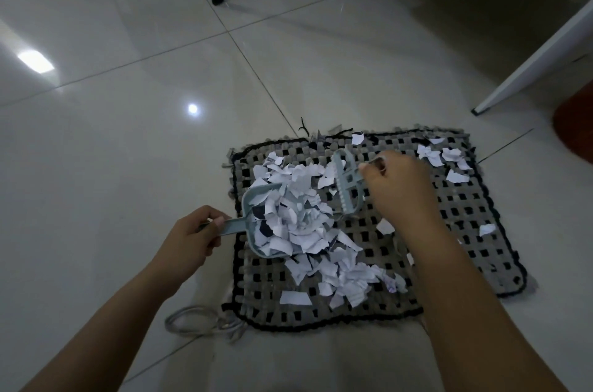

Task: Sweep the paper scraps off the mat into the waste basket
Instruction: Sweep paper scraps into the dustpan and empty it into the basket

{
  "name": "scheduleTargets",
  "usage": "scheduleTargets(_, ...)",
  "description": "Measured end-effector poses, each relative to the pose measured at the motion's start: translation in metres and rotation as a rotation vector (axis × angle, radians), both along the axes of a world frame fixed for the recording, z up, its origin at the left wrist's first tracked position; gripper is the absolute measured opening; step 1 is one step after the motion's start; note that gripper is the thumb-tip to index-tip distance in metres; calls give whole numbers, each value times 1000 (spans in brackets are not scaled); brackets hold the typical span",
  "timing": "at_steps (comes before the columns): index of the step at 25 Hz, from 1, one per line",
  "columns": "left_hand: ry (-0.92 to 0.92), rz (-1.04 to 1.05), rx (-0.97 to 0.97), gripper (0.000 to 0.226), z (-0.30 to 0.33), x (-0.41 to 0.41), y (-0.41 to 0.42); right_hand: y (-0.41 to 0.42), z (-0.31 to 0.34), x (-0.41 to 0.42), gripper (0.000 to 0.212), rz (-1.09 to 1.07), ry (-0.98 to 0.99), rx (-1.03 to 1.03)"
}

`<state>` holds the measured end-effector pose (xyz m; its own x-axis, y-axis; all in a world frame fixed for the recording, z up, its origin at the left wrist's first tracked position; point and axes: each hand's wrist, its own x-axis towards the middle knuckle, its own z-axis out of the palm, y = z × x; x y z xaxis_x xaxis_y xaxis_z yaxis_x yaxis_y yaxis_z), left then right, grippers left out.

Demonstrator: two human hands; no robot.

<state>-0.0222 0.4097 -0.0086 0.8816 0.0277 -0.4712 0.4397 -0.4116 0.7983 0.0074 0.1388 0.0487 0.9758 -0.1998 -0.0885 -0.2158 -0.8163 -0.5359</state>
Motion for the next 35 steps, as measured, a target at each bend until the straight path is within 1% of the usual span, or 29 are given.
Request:
scheduleTargets(5, -13, 62, -13, 21, 5, -22, 19, 13, -6, 33, 24, 97, 48, -125)
scheduleTargets(7, -19, 89, -18, 20, 8, -27, 26, 27, -11, 50, 20, 175, 75, -176)
scheduleTargets(10, -30, 128, -11, 20, 13, -31, 38, 47, -19, 70, 17, 316, 115, -303)
scheduleTargets(13, -34, 175, 10, 20, 9, -35, 48, 59, -22, 73, 17, 389, 186, -343)
scheduleTargets(17, -16, 238, 5, 20, -4, -33, 43, 67, -25, 50, 15, 408, 205, -268)
scheduleTargets(19, -6, 218, 6, 20, -10, -29, 37, 72, -24, 35, 14, 438, 216, -204)
scheduleTargets(21, -4, 182, 11, 20, -15, -25, 32, 69, -22, 29, 21, 437, 209, -142)
scheduleTargets(24, -12, 145, 37, 20, -19, -21, 29, 50, -15, 32, 37, 304, 156, -98)
scheduleTargets(26, -20, 132, 54, 20, -19, -19, 29, 35, -12, 35, 42, 190, 124, -150)
scheduleTargets(29, -35, 106, 71, 20, -18, -15, 29, 31, -14, 33, 42, 99, 154, -195)
scheduleTargets(35, -51, 56, 84, 21, -21, -8, 19, 72, -22, 0, 45, 186, 191, -45)
